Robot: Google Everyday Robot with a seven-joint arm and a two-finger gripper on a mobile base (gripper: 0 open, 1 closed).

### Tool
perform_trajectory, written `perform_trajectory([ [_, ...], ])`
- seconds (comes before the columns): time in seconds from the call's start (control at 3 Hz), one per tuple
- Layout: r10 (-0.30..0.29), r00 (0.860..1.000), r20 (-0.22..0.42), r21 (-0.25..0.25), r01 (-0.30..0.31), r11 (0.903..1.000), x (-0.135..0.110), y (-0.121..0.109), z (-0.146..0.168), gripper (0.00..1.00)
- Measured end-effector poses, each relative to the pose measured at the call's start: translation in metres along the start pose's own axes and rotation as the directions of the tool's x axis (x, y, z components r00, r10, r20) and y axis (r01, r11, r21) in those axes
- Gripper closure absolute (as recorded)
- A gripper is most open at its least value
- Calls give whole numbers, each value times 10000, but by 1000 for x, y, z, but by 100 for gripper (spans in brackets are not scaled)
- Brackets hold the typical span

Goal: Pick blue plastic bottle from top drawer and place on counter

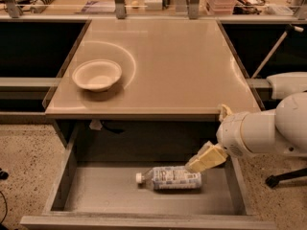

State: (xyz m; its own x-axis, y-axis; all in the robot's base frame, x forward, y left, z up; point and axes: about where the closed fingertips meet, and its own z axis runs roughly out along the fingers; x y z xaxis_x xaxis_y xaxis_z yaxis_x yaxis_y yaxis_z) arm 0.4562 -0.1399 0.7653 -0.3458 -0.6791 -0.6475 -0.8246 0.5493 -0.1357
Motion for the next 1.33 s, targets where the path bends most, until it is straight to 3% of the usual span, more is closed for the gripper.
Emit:
perform_trajectory([
  [1.0,-56,9999,112,163,54,9999,-6,5,-8,0],
  [1.33,250,9995,173,859,-264,9960,3,25,-34,0],
])
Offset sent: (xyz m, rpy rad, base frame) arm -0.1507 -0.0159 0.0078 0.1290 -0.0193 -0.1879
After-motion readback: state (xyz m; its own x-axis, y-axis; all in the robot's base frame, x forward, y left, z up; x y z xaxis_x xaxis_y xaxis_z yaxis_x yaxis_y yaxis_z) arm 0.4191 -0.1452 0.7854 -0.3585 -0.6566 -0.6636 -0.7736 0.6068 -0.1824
